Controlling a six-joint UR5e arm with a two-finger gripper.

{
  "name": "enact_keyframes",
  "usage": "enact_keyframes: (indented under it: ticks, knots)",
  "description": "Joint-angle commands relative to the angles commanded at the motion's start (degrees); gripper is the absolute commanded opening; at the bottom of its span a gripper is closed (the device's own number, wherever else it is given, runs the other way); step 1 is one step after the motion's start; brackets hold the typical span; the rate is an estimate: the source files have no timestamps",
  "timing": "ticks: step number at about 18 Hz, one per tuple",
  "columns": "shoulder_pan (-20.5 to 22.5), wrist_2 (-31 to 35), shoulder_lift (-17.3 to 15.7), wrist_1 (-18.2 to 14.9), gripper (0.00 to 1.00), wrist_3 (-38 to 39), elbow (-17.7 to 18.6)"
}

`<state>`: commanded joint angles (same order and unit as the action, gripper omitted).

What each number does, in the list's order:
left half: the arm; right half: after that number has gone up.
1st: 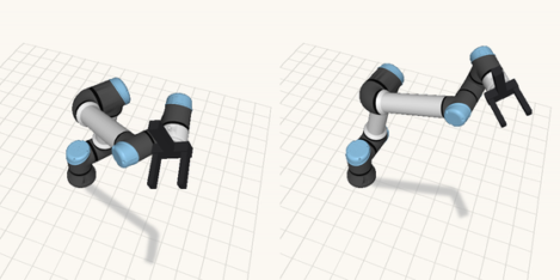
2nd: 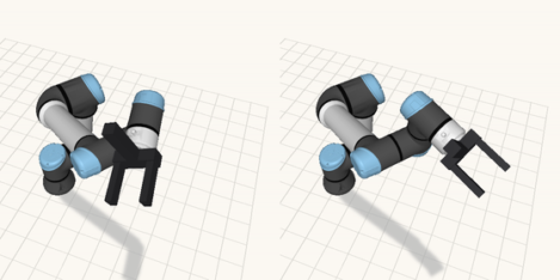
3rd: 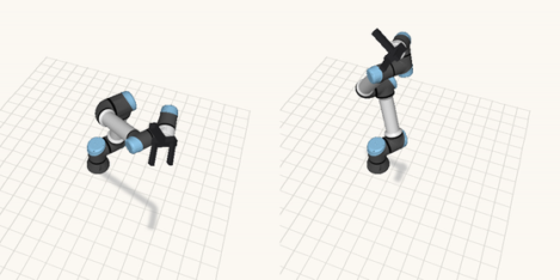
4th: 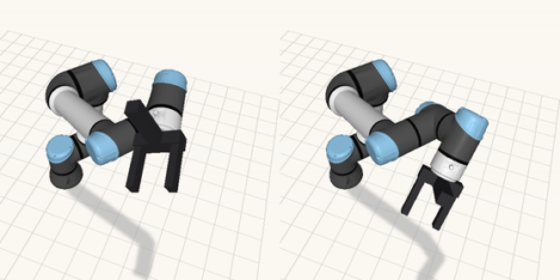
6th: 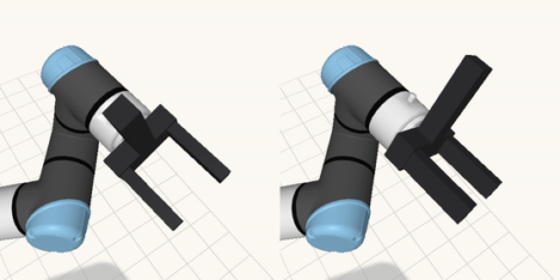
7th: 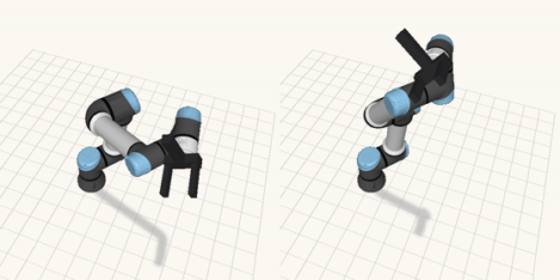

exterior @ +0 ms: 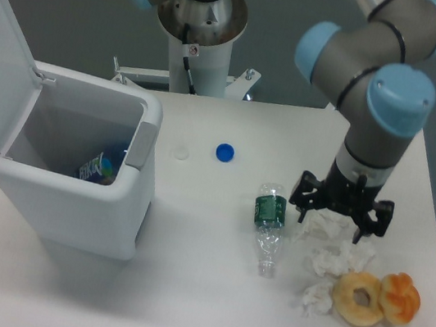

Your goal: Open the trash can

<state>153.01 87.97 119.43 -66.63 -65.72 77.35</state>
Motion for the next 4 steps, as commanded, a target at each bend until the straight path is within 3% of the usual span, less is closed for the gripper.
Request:
enact_keyframes:
  ticks: [4]
  knots:
    - [0.8, 3.6, 1.5, 1.9, 1.00, -5.8, -1.0]
